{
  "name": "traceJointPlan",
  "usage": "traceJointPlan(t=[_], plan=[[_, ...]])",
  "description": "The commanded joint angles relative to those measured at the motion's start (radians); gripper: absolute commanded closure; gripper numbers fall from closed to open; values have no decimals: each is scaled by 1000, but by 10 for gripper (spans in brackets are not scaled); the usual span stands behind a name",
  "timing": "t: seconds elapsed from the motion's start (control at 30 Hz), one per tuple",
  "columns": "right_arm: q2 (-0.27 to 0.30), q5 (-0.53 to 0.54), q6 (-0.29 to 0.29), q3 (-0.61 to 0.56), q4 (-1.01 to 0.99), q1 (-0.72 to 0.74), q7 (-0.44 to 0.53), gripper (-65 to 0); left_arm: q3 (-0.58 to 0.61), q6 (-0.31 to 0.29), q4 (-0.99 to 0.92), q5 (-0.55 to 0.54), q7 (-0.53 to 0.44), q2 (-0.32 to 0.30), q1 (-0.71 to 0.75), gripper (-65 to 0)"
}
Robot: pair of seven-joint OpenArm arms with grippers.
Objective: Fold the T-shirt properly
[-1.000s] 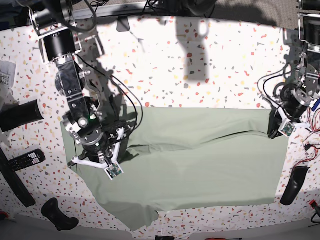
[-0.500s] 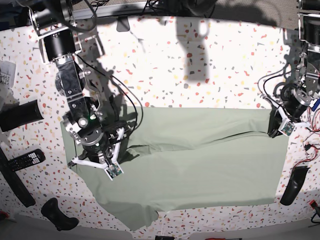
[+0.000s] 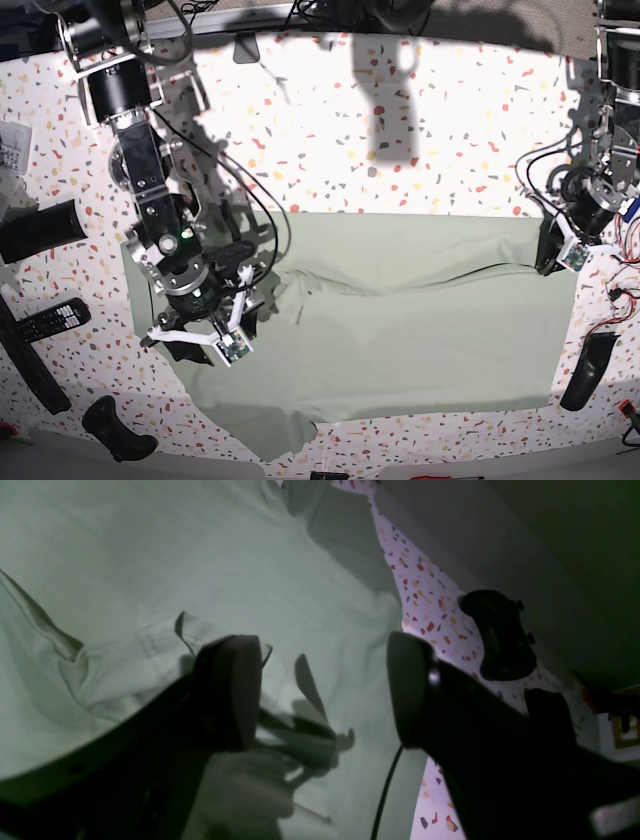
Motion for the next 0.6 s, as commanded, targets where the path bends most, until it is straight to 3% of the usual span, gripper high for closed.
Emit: traceJointPlan(t=[0.0,0.2,0.5,0.57], plan=[[6,-2,-13,5,16,27,21,-381,-10,8,14,-16,-24,-20,-16,0],[6,190,-12,5,16,27,-130,-381,-10,9,14,-16,-24,-20,-17,0],[6,251,-11,5,16,27,-135,-381,-10,22,14,-13,-24,-20,-17,0],[6,252,-11,5,16,27,-136,-381,-10,87,14,-11,-17,-20,-17,-107]])
